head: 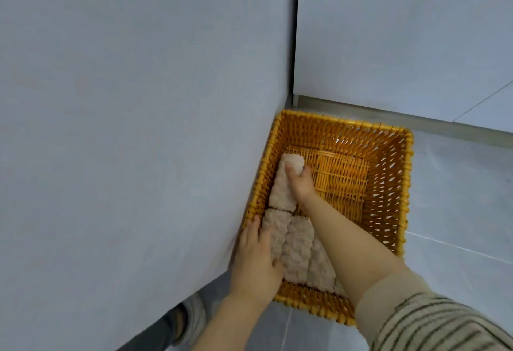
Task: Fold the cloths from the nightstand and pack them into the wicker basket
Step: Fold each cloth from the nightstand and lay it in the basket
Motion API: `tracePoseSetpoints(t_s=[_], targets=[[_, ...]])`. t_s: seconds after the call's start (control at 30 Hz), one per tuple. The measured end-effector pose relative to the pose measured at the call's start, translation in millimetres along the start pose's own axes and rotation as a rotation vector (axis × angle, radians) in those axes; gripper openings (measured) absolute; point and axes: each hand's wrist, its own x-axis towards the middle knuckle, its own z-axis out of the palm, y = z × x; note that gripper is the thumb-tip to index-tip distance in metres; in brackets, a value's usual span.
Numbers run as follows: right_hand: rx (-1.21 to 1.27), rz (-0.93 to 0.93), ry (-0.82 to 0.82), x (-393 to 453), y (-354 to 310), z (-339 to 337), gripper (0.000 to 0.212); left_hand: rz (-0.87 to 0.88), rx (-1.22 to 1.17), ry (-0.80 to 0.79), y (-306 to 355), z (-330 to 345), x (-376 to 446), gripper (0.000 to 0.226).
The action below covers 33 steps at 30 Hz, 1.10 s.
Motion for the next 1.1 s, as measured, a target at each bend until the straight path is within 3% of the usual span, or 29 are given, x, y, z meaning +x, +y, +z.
tracePoseSetpoints(t_s=[0.2, 0.47, 0.6, 0.7, 0.77, 0.87, 0.97, 1.1], targets=[[-0.287, -0.15, 0.131, -10.0, 17.1, 5.6, 0.078, 0.006, 0.003, 0.004, 0.5, -0.5, -0.8, 0.066], [-0.049, -0.082, 0.088, -22.7, 36.8, 0.3, 0.061, -0.016, 0.01, -0.014, -3.1, 1.3, -0.8, 0.066], [-0.227, -0.144, 0.033, -16.9, 35.4, -1.3, 0.054, -0.014, 0.017, -0.012, -3.4, 0.7, -0.6, 0.065], [-0.565, -0.187, 0.283, -19.6, 34.3, -2.9, 0.075, -0.007, 0.006, -0.015, -3.4, 0.2, -0.7, 0.065], [-0.602, -0.265, 0.428, -23.7, 32.2, -6.3, 0.072, -0.004, -0.004, -0.015, -3.5, -0.6, -0.8, 0.064], [-0.501, -0.267, 0.32, -26.6, 31.1, -3.3, 0.054, 0.003, 0.0, -0.016, -2.3, -1.2, -1.3, 0.063], [-0.467, -0.106, 0.211, -25.6, 28.5, 10.9, 0.066, 0.009, 0.011, -0.017, -1.2, -1.1, -1.7, 0.062], [-0.439, -0.011, 0.225, -20.3, 24.2, 24.2, 0.076, 0.007, 0.009, -0.024, -1.8, -1.4, -0.7, 0.062]])
